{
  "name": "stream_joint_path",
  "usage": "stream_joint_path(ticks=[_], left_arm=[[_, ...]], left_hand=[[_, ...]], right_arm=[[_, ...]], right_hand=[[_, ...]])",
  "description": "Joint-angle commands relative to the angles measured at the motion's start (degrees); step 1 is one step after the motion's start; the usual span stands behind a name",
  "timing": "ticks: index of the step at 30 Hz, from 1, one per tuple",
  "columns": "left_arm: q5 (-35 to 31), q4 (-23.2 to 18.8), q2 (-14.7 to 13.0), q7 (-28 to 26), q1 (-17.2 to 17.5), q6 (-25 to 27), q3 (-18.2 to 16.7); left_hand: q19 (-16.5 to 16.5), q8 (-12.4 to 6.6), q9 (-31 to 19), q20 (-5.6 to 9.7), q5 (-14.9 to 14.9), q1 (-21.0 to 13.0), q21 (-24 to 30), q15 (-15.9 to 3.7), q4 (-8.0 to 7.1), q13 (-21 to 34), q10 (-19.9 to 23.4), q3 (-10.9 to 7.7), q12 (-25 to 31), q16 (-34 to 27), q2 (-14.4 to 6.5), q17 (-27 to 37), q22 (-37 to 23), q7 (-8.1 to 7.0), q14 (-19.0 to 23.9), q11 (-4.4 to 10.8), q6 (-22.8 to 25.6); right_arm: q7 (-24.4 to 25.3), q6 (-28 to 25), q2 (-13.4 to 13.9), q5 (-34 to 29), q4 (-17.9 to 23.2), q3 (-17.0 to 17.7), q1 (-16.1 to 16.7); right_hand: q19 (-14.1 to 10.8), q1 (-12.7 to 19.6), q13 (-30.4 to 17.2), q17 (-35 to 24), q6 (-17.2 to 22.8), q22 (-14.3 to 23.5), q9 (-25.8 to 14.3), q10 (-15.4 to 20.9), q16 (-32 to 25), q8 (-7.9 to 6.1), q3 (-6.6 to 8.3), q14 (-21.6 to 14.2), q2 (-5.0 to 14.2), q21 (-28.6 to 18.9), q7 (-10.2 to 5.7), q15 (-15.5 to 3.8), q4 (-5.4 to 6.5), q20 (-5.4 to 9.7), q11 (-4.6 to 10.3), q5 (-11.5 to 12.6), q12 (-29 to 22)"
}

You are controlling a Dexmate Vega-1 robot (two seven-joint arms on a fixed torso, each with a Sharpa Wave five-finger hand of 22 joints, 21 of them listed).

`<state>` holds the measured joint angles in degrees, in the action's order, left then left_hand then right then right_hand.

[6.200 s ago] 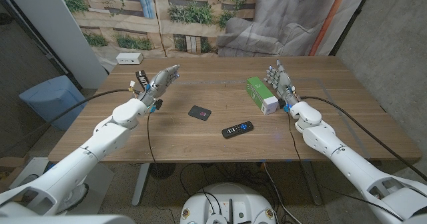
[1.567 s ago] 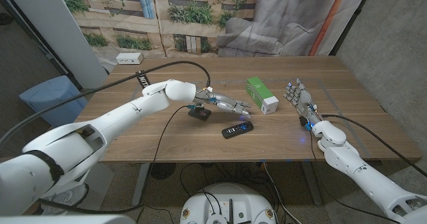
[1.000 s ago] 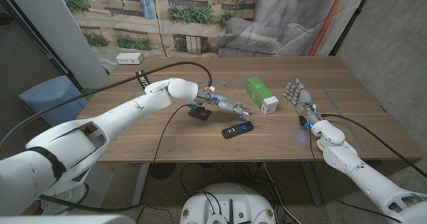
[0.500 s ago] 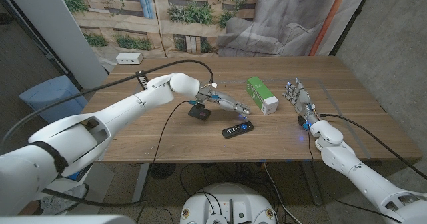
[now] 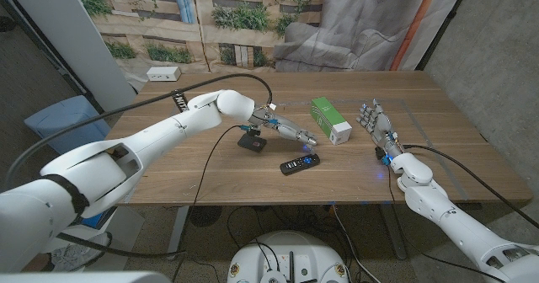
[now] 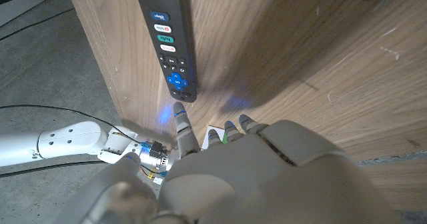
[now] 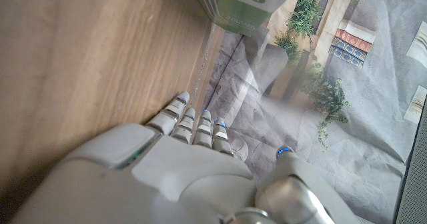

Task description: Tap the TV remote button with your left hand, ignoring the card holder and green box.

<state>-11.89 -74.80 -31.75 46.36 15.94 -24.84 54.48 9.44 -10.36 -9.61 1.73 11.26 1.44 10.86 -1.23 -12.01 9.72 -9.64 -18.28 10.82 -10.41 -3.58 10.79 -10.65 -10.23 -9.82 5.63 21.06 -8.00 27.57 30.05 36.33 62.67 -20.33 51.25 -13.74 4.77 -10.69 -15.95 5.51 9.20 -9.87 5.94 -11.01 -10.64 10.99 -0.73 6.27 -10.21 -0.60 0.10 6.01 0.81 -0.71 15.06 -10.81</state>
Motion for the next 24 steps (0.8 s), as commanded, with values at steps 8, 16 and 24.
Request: stream_joint_path(ticks=[8,16,24], left_arm=[[-1.91,-0.14,1.10,-1.45,-0.18,0.51,1.22],[-2.14,2.18,2.45,-0.93,-1.51,-0.71,2.03],[-2.45,3.66,3.13,0.10,-2.59,-0.99,2.86]], left_hand=[[15.80,0.32,-0.19,4.10,0.42,0.33,0.56,0.56,0.05,0.17,-12.10,0.04,0.09,-0.55,-7.80,0.08,-0.18,-0.02,-18.30,0.36,-0.68],[15.50,0.35,-0.19,4.01,0.47,0.24,0.74,0.59,0.11,0.16,-11.78,-0.02,0.22,-0.63,-7.87,0.05,-0.14,0.17,-18.08,-0.23,-0.92],[15.13,0.42,-0.19,3.84,0.51,0.18,0.92,0.68,0.14,0.16,-11.42,-0.11,0.32,-0.72,-7.91,0.01,-0.11,0.12,-17.78,-0.47,-1.24]], right_arm=[[-1.27,1.36,-0.62,0.21,-1.92,-0.15,-0.66],[-2.19,1.88,-0.94,0.47,-3.40,-0.10,-1.47],[-2.45,2.17,-1.14,0.84,-4.04,0.10,-1.47]], right_hand=[[0.08,-0.29,-0.08,0.00,0.08,0.28,-0.20,-0.41,-0.44,0.02,0.28,0.29,-0.14,-0.26,-0.33,-0.04,0.28,0.01,0.07,0.37,-0.09],[0.08,-0.36,-0.08,0.13,0.05,0.28,-0.20,-0.45,-0.48,0.02,0.34,0.30,-0.15,-0.29,-0.36,-0.05,0.27,0.04,0.03,0.39,-0.10],[0.05,-0.42,-0.08,0.25,0.09,0.27,-0.20,-0.47,-0.53,-0.01,0.41,0.28,-0.16,-0.32,-0.37,0.05,0.25,-0.02,0.04,0.40,-0.12]])
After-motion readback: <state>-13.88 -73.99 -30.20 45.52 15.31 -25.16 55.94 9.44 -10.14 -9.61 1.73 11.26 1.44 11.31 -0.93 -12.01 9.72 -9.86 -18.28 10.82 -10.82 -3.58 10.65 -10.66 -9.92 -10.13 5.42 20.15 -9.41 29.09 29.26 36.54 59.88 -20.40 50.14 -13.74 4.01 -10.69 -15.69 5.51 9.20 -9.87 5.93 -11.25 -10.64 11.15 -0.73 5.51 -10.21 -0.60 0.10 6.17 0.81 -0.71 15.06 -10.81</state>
